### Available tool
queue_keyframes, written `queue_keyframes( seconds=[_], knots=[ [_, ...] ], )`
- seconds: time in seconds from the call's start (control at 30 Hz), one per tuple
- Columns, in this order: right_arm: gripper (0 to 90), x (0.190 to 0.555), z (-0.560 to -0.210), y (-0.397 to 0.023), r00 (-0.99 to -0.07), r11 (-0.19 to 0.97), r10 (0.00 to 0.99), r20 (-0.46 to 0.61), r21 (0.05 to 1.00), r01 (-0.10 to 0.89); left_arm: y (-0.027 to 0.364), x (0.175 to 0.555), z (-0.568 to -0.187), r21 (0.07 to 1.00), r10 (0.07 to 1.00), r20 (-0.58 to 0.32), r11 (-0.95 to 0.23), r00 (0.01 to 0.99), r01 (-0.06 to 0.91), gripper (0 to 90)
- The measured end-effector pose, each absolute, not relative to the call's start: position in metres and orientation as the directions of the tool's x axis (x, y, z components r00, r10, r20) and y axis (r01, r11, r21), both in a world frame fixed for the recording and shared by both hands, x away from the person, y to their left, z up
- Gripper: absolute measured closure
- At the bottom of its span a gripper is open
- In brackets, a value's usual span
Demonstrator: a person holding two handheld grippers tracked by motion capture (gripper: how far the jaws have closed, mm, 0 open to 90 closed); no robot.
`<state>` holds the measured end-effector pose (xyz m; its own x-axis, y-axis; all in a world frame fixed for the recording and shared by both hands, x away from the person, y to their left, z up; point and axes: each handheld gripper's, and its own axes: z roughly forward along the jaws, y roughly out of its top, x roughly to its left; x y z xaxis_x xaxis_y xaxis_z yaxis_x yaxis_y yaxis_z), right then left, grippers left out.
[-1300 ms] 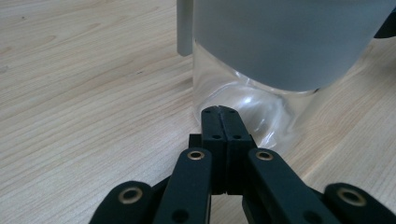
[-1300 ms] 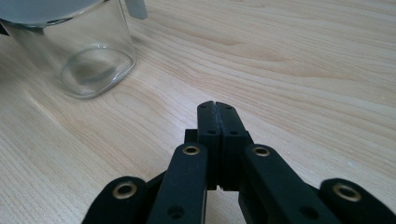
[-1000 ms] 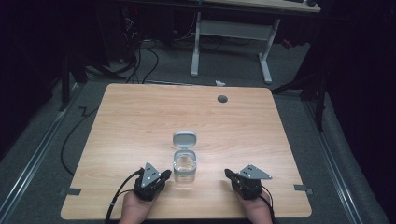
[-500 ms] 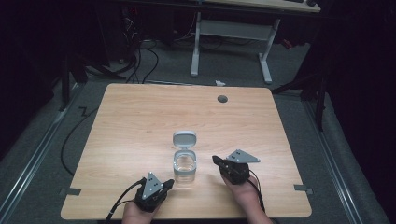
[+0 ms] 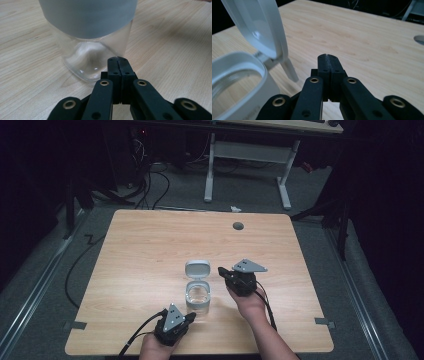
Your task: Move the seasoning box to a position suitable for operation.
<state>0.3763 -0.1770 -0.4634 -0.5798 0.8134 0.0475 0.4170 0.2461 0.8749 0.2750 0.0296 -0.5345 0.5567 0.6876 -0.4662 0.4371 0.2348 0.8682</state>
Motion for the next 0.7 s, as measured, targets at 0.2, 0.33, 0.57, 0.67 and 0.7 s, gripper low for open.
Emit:
queue_keyframes(
  seconds=[0.2,0.33,0.57,0.67,0.7],
  knots=[
    [89.8,0.387,-0.454,-0.169,-0.588,0.246,0.807,0.053,0.876,0.416,0.029,0.277,-0.534,0.865,0.683,-0.472,0.238,0.557,0.441,90.0],
    [89.8,0.393,-0.444,-0.162,-0.601,0.236,0.797,0.056,0.887,0.396,0.029,0.277,-0.535,0.864,0.683,-0.474,0.238,0.556,0.443,90.0],
    [89.8,0.384,-0.431,-0.15,-0.655,0.239,0.754,0.059,0.903,0.357,0.03,0.278,-0.535,0.862,0.68,-0.479,0.243,0.555,0.446,90.0],
    [89.7,0.366,-0.431,-0.148,-0.679,0.241,0.732,0.057,0.91,0.336,0.03,0.277,-0.535,0.863,0.684,-0.479,0.251,0.55,0.439,89.6],
    [89.6,0.354,-0.433,-0.147,-0.69,0.254,0.723,0.043,0.912,0.323,0.031,0.277,-0.534,0.864,0.685,-0.477,0.25,0.551,0.436,89.5]
  ],
)
